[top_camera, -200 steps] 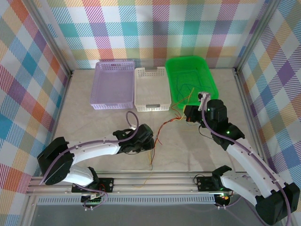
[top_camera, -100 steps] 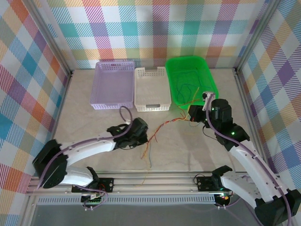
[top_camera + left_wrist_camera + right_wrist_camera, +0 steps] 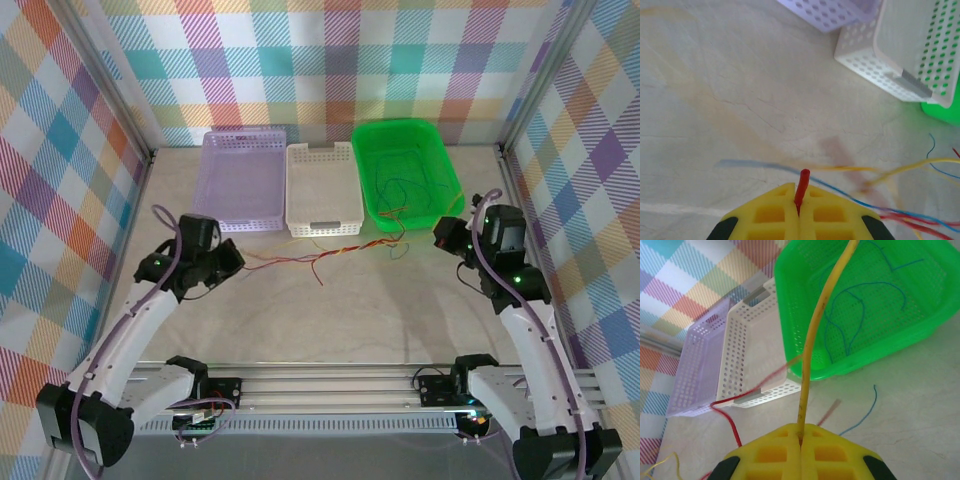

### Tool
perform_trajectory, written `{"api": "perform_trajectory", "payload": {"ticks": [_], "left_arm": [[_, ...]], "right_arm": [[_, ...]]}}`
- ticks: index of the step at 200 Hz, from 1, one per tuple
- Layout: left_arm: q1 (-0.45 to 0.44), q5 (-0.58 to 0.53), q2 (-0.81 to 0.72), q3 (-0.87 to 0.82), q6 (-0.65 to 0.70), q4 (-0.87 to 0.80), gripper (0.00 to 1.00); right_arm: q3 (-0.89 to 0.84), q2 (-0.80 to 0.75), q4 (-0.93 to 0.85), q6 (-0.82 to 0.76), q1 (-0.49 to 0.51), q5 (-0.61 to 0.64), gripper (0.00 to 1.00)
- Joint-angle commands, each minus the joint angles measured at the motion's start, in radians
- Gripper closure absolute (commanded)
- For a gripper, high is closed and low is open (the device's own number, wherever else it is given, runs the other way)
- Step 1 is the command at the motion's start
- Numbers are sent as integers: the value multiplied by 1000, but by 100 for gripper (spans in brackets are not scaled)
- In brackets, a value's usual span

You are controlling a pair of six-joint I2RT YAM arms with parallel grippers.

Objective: Untangle the cables

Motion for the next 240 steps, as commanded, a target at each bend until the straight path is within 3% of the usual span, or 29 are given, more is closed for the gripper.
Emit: {"api": "perform_trajectory", "payload": {"ticks": [1, 35, 90, 173, 240], "left_arm": [[107, 30, -23, 45, 102, -149, 100], [209, 82, -37, 92, 139, -186, 100], [316, 61, -54, 148, 217, -258, 100], [323, -121, -87, 232, 234, -308, 100], [354, -276, -130, 243, 222, -319, 100]], "right_arm": [[-12, -41, -12, 32, -42, 92, 100], [-56, -96, -40, 71, -87, 172, 100], [-83, -149, -77, 133, -134, 256, 100], [-93, -175, -146, 169, -144, 427, 100], [-102, -133, -163, 184, -157, 487, 100]]}}
